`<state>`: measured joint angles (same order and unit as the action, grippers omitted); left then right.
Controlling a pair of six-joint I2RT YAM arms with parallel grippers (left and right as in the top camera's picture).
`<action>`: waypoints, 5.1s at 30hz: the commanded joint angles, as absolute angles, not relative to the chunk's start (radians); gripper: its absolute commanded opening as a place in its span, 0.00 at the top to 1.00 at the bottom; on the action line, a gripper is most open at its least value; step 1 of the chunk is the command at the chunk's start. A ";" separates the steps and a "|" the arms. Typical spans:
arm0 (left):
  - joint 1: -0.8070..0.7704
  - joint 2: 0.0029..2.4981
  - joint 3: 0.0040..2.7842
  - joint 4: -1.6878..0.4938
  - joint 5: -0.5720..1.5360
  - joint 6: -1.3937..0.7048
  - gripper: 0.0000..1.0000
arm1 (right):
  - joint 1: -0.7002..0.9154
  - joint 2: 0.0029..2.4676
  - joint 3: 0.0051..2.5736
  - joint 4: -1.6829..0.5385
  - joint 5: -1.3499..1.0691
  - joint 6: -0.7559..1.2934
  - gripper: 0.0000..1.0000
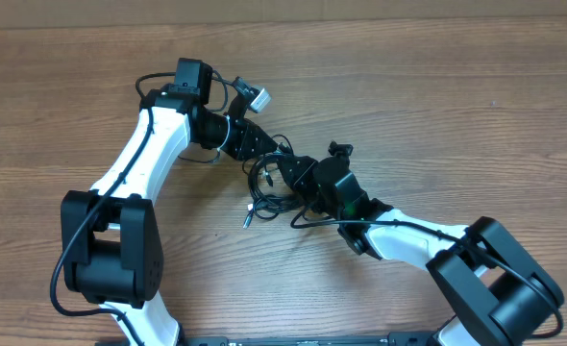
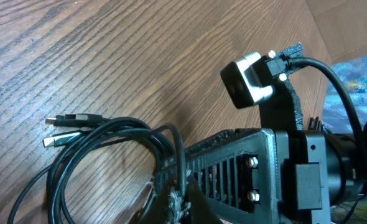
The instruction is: Untangle cables
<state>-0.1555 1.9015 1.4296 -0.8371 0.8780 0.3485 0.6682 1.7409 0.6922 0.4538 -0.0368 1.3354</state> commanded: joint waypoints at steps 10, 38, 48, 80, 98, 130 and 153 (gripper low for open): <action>-0.156 1.903 1.428 -0.833 0.880 0.374 0.96 | 0.673 1.797 0.707 0.514 -0.031 1.339 0.82; -0.157 2.019 1.425 -0.707 0.780 0.044 0.96 | 0.554 1.797 0.707 0.584 -0.414 1.335 0.96; -0.159 2.054 1.426 -0.776 0.992 0.038 0.96 | 0.548 1.797 0.707 0.642 -0.362 1.335 0.96; -0.167 2.054 1.426 -0.829 0.857 -0.100 0.90 | 0.356 1.779 0.709 0.588 -0.807 0.916 0.22; -0.167 2.054 1.426 -0.814 0.858 -0.102 0.90 | 0.424 1.645 0.897 -0.339 -0.516 0.421 0.33; -0.182 2.054 1.426 -0.836 0.944 -0.113 0.90 | 0.714 1.675 0.896 -0.113 -0.046 0.392 0.59; -0.186 2.054 1.426 -0.839 1.014 -0.112 0.89 | 0.714 1.719 0.896 -0.072 -0.023 0.392 0.80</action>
